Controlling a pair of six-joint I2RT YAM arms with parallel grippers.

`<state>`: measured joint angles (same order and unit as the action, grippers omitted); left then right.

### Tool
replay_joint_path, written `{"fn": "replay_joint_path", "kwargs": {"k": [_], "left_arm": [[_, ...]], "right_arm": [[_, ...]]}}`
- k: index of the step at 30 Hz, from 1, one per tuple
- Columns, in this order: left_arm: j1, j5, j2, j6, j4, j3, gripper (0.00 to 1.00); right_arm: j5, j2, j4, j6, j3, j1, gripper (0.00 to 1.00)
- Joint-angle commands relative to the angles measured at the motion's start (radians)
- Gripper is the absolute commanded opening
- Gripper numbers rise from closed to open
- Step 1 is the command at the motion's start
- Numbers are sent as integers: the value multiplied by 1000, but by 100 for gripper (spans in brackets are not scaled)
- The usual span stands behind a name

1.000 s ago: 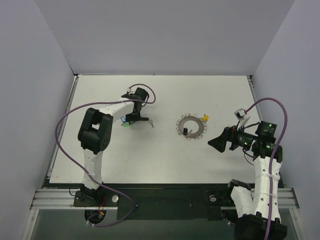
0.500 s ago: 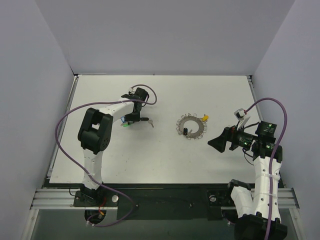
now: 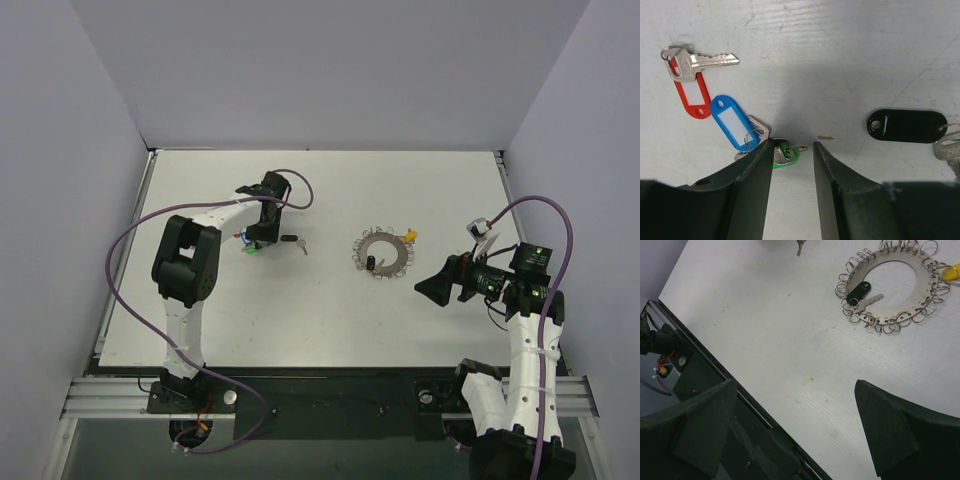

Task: Put the keys on the keyring

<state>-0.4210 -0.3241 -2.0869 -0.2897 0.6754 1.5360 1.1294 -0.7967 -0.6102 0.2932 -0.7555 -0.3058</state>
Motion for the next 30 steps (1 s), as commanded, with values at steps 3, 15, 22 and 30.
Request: {"fn": "replay_joint_path", "kwargs": {"k": [3, 15, 22, 30], "left_arm": [[44, 166, 65, 124, -10, 23, 51], [120, 404, 28, 277, 79, 113, 54], [146, 474, 11, 320, 76, 130, 48], [174, 516, -21, 342, 81, 134, 38]], "right_arm": [[12, 4, -13, 27, -38, 8, 98], [9, 7, -25, 41, -42, 17, 98], [7, 7, -28, 44, -42, 20, 98], [7, 5, -31, 46, -44, 24, 98]]}}
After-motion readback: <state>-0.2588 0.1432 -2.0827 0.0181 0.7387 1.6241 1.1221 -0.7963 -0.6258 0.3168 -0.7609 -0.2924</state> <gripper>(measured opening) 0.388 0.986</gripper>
